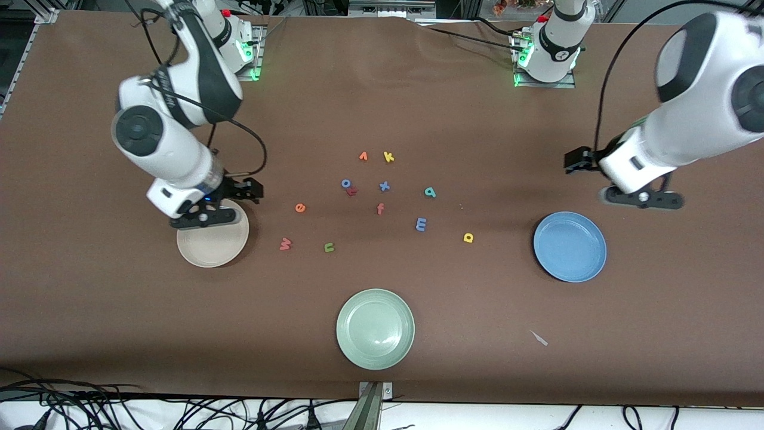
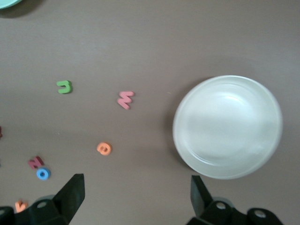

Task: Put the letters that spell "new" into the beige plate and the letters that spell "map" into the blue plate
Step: 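Grasp the orange letter with the right gripper while the left gripper grasps yellow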

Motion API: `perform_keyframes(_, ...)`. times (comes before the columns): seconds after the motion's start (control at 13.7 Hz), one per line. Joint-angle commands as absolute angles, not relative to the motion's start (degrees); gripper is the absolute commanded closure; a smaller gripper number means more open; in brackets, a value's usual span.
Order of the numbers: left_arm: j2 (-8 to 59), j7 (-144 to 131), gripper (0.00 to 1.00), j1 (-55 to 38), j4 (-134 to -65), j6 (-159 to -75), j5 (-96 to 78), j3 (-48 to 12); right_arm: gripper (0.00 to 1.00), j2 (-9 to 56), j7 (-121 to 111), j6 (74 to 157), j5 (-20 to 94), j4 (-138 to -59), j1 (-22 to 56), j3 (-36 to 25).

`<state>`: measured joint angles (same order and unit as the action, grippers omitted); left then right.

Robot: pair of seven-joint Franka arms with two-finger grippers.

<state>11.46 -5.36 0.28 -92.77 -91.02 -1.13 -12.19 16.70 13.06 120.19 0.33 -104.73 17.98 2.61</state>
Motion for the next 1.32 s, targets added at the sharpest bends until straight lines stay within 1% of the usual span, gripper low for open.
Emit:
perform_keyframes(0.0,17.0,-5.1,0.0,-0.2,-91.9,-95.8,-2.9,-13.2,0.0,17.3,16.0,127.2,1.1,-109.2,20.6,2.3)
perform_keyframes(0.22,22.5,-5.9,0.0,-1.8,-92.0,-105.6,-2.0,-14.3,0.0,19.1,16.5,129.7,1.1,-110.0,22.3,2.3)
perform_keyframes(0.44,27.8,-6.2,0.0,-4.4,-92.1,-111.9,-1.8,-14.1,0.0,21.9,21.0,132.7,1.0,-110.2,24.3,2.3)
perform_keyframes(0.51,29.3,-7.9,0.0,-5.7,-92.1,-113.4,-0.3,-14.0,0.0,22.8,22.9,133.7,0.8,-110.3,24.8,2.3)
perform_keyframes(0.66,31.0,-14.1,0.0,-9.2,-91.9,-115.0,9.0,-14.3,0.0,25.0,24.0,137.4,0.8,-111.6,24.9,2.3)
perform_keyframes(0.88,34.4,-17.6,0.0,-10.2,-91.8,-119.0,8.7,-14.4,0.0,26.6,24.0,144.8,0.8,-115.6,24.9,2.3)
perform_keyframes(1.24,37.9,-17.3,0.0,-11.7,-92.3,-122.1,6.9,-14.3,0.01,28.0,24.8,146.9,0.8,-115.9,25.0,2.3)
